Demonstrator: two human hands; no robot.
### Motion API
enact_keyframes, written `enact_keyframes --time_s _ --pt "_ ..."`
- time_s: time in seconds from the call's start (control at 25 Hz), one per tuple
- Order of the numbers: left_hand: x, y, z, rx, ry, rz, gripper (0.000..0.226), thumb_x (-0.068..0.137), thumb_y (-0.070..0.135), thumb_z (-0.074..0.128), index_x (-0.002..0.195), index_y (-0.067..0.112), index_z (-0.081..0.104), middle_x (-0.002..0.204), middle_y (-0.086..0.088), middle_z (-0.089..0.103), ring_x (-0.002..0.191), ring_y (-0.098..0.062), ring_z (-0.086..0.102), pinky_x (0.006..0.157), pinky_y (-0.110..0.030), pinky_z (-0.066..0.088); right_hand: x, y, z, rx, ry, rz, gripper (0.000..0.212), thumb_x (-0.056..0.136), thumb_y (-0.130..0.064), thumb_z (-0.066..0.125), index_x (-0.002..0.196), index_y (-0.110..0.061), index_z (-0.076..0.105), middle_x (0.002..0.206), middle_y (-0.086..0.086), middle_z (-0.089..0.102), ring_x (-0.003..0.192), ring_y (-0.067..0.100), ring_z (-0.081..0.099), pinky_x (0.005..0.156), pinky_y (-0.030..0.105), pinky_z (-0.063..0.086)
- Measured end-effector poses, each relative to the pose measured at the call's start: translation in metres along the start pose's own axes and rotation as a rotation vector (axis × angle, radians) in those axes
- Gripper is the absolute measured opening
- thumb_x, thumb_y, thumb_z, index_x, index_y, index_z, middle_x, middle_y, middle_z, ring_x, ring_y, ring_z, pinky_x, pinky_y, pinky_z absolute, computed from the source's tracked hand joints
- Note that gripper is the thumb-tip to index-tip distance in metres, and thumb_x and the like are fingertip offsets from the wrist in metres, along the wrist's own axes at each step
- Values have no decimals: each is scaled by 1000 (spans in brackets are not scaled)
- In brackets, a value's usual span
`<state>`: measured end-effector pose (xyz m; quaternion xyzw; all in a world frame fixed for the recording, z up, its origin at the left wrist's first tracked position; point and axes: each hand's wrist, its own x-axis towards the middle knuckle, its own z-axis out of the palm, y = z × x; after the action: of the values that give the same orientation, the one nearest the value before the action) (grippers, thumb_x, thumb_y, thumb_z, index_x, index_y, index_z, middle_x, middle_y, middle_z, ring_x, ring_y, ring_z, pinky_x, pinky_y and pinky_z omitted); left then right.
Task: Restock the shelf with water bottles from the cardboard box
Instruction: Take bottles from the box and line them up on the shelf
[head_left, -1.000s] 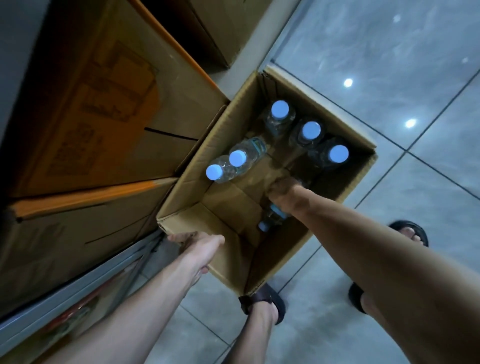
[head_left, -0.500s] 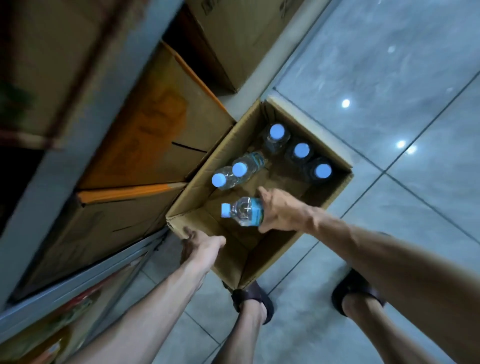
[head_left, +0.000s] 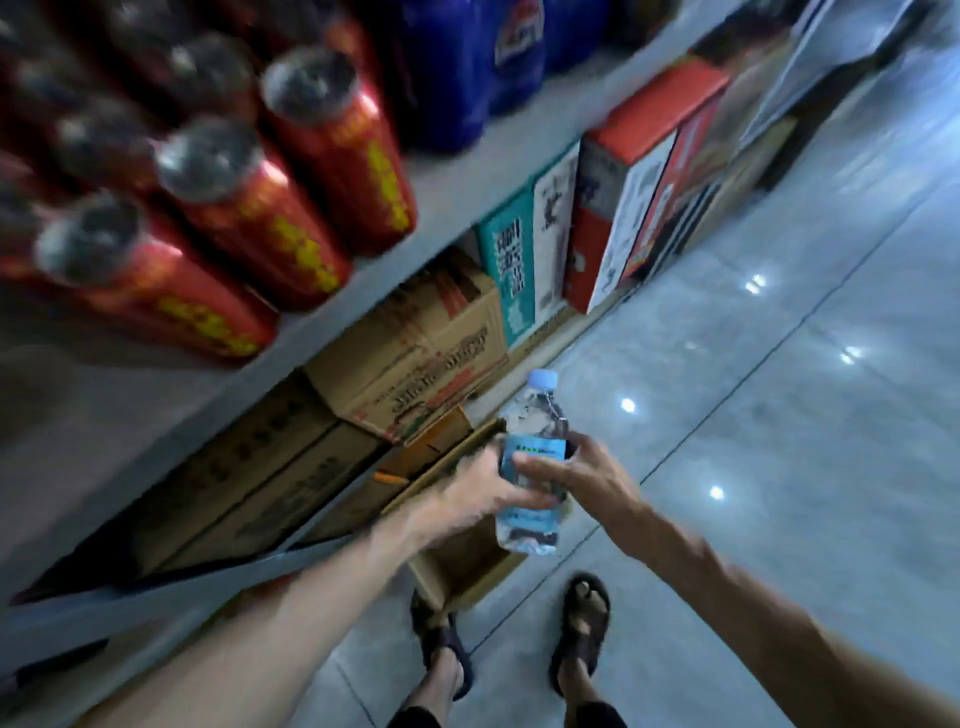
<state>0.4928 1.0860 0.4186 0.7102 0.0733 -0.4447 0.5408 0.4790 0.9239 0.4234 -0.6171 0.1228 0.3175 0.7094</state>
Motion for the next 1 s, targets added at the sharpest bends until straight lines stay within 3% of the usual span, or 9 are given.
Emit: enact_keyframes --time_s 0.12,0.28,0.4,0.6,0.72,0.8,0.88,0.96,1.0 --pt "-81 90 -10 -31 24 133 43 79 -10 69 115 8 54 89 1 70 71 -3 69 67 -19 57 -52 -105 15 -70 -23 -49 18 90 -13 65 104 -2 67 86 3 73 71 10 69 63 20 54" --pt "-193 177 -35 9 70 282 55 79 1 74 129 11 53 113 -4 69 97 -12 68 78 -22 55 -116 -216 39 -175 -76 -194 40 82 -29 74 117 -11 65 111 7 73 103 24 69 94 39 54" --pt "-251 200 -45 -5 150 341 56 79 4 75 129 15 54 118 -5 68 104 -16 66 86 -27 55 -146 -268 65 -172 -182 -232 31 89 -16 67 118 -7 62 111 11 73 102 25 70 85 31 57" --pt "-313 188 -67 -72 270 424 56 77 0 76 123 22 54 113 0 68 100 -10 66 82 -24 55 -158 -316 125 -312 -358 -183 31 88 -18 67 112 2 64 105 16 73 99 27 71 80 29 60" --pt "-335 161 -85 -95 347 410 60 74 1 79 125 18 52 110 3 68 99 -8 67 80 -23 55 -150 -317 166 -516 -368 -243 22 82 -15 75 100 -3 70 95 9 76 84 15 74 63 18 54" --pt "-346 137 -102 -104 426 366 60 72 7 82 123 18 54 113 2 69 104 -11 66 85 -28 56 -142 -311 197 -628 -372 -266 22 76 -16 81 95 -7 73 90 2 77 82 10 74 66 20 55" --pt "-348 116 -117 -150 557 335 56 69 15 85 117 23 57 109 5 69 102 -11 66 87 -28 55 -132 -316 225 -724 -342 -337 26 71 -19 85 93 -11 74 87 -3 77 82 7 73 70 22 56" --pt "-342 92 -137 -89 827 271 55 68 23 86 112 32 55 110 10 65 105 -11 63 83 -21 51 -109 -326 261 -879 -264 -477 27 66 -24 88 88 -17 73 79 -10 75 72 -4 69 61 12 52" --pt "-337 81 -146 7 947 199 61 68 29 85 119 30 53 118 6 60 114 -15 58 88 -22 47 -100 -333 277 -930 -224 -547 26 64 -24 88 84 -19 72 75 -14 71 65 -9 65 55 6 46"
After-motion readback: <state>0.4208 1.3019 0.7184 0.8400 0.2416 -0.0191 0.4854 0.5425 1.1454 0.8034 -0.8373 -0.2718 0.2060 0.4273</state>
